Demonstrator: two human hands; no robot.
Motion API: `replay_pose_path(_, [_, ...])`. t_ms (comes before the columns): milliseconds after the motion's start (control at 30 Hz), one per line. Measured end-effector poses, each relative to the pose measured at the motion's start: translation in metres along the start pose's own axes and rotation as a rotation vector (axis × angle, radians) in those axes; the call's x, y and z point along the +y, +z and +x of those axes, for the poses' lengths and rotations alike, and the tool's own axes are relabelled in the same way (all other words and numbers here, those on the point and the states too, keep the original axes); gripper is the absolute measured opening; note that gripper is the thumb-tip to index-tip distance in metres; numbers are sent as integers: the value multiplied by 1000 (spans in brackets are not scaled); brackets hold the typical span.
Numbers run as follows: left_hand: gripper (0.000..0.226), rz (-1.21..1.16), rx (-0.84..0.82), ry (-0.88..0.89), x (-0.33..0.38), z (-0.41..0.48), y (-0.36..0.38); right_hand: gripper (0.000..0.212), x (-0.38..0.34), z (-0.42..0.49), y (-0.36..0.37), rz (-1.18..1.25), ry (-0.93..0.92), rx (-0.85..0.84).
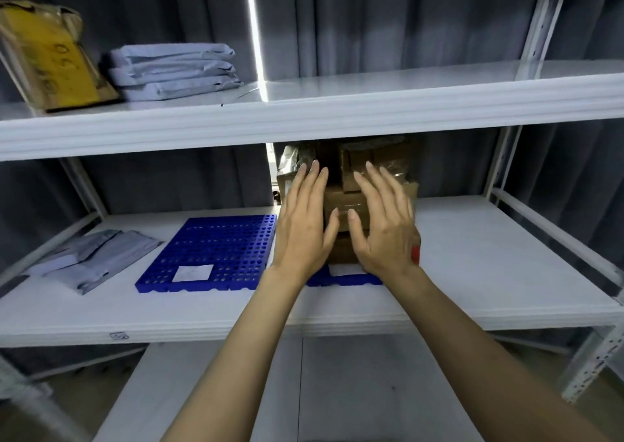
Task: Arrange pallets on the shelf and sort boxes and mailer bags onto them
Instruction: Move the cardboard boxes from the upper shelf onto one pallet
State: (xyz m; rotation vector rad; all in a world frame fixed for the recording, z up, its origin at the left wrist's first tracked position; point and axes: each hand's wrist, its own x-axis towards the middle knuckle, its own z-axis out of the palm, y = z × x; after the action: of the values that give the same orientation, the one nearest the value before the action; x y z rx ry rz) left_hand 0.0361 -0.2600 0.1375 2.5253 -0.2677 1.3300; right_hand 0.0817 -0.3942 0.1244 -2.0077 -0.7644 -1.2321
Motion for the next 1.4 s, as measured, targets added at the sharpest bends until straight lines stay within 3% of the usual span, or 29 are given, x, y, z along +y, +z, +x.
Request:
replay_pose_path(467, [53,142,231,43,-56,50,-122,45,-122,103,19,186,-244,195])
replay_pose_path(700, [51,205,247,22,-120,62,-190,44,-198,145,61,200,-122,103])
replay_pose_path(933, [53,216,301,-48,-202,76,-251,50,-278,188,109,294,57,-96])
replay_pose_path(1133, [59,183,246,-228,-257,81,-273,65,-328,222,157,376,208,-197])
replay_pose_path(1400, [58,177,183,-309,-297,71,-274,90,-362,241,205,400,372,-184])
